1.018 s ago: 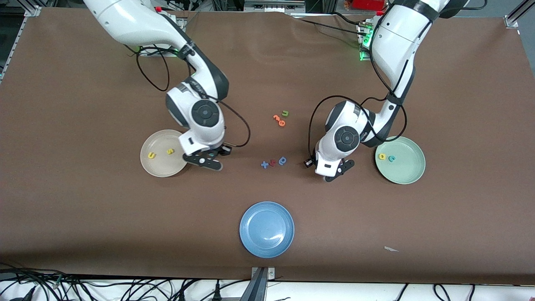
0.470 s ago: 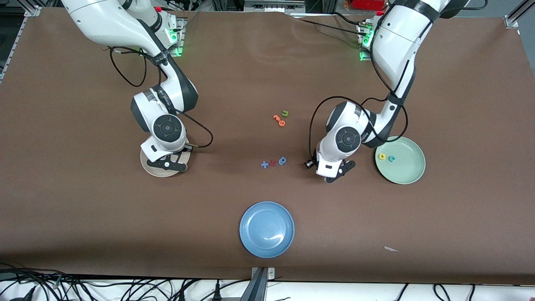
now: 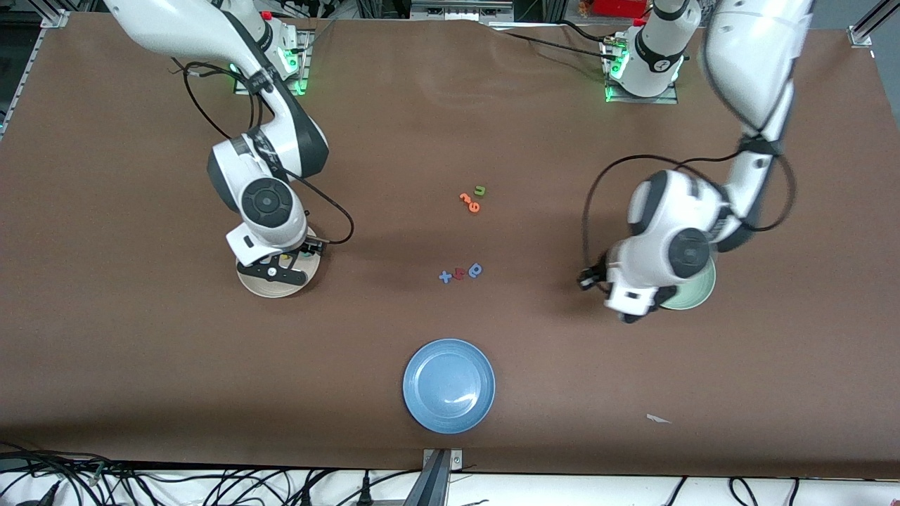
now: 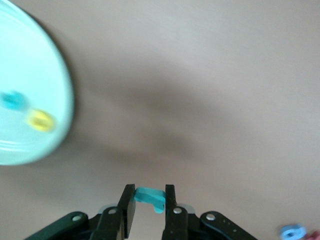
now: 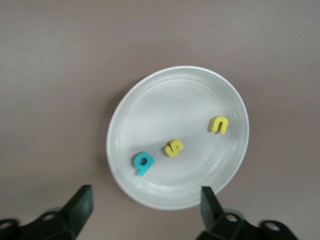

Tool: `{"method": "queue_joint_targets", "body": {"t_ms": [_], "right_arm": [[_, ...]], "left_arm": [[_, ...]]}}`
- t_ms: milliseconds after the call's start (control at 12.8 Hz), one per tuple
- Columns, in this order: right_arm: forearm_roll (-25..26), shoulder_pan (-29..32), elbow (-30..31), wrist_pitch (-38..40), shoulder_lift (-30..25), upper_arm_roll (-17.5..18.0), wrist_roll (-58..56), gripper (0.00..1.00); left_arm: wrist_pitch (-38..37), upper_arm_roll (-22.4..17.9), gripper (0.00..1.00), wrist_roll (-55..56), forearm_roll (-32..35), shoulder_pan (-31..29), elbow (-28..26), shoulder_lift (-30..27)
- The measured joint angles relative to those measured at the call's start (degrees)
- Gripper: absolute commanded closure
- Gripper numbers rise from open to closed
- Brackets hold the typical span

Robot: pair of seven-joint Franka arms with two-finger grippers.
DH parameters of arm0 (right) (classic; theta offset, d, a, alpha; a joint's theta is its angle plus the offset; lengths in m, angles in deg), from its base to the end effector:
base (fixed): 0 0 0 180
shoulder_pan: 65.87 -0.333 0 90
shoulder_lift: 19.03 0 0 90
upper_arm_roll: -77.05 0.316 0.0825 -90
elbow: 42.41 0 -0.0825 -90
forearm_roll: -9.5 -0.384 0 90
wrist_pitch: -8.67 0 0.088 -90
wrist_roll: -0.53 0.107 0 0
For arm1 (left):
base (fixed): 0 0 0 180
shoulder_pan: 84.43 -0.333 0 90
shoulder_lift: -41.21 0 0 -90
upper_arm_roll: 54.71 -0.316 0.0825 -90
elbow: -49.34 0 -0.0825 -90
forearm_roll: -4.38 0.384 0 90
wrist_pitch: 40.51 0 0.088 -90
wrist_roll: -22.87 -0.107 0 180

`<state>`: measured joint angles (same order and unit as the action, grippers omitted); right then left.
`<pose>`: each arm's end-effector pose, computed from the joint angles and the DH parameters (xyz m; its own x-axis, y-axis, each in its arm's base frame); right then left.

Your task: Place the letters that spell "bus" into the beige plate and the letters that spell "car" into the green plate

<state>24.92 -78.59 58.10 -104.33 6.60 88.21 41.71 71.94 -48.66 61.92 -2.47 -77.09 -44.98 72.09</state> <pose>0.5890 0.2318 0.3034 0.9792 -0.1870 -0.0786 -0.1625 -0.9552 0.2474 0.6390 -0.1527 0.2866 0.8370 0.4770 -0.2682 0.4895 -0.8717 -0.0229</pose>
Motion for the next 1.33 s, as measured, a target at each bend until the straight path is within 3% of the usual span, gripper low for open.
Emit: {"method": "queue_joint_targets", "body": {"t_ms": [157, 392, 470, 548, 705, 783, 1097, 1332], "right_arm": [[-3.5, 0.0, -5.2, 5.3, -1.2, -0.1, -4.5, 0.01], [-9.7, 0.3, -12.5, 12.8, -2.0, -3.2, -15.2, 0.0], [-11.4, 0.4, -14.6, 15.7, -2.7, -5.2, -18.9, 0.0], [-12.5, 0.6, -16.8, 19.9, -3.6, -7.4, -22.5, 0.0], [-13.7, 1.2, -20.1, 27.3, -5.9, -10.6, -28.3, 0.0], [-14.1, 1.3, -21.5, 27.3, -6.6, -11.5, -29.5, 0.0], [-14.4, 1.4, -23.8, 27.2, -7.1, -15.1, -31.3, 0.0], [-14.5, 2.5, -23.9, 22.3, -8.1, -15.9, -31.3, 0.0]], "left_arm": [[-6.1, -0.3, 0.9, -11.6, 1.1, -7.3, -0.1, -2.0], [-8.2, -0.2, 0.89, -24.0, 7.4, -15.8, -1.3, -2.3], [-8.1, -0.1, 0.78, -25.8, 8.2, -17.1, -1.9, -2.1], [-7.8, -0.1, 0.54, -27.0, 8.4, -17.7, -2.3, -1.5], [-6.4, 0.2, 0.16, -27.4, 8.5, -17.7, -2.8, 0.1], [-6.0, 0.3, 0.0, -27.4, 8.5, -17.6, -2.8, 0.8], [-5.5, 0.5, 0.0, -27.4, 8.5, -17.6, -2.1, 1.1], [-5.4, 0.4, 0.0, -27.4, 8.5, -17.9, 0.8, 0.7]]}}
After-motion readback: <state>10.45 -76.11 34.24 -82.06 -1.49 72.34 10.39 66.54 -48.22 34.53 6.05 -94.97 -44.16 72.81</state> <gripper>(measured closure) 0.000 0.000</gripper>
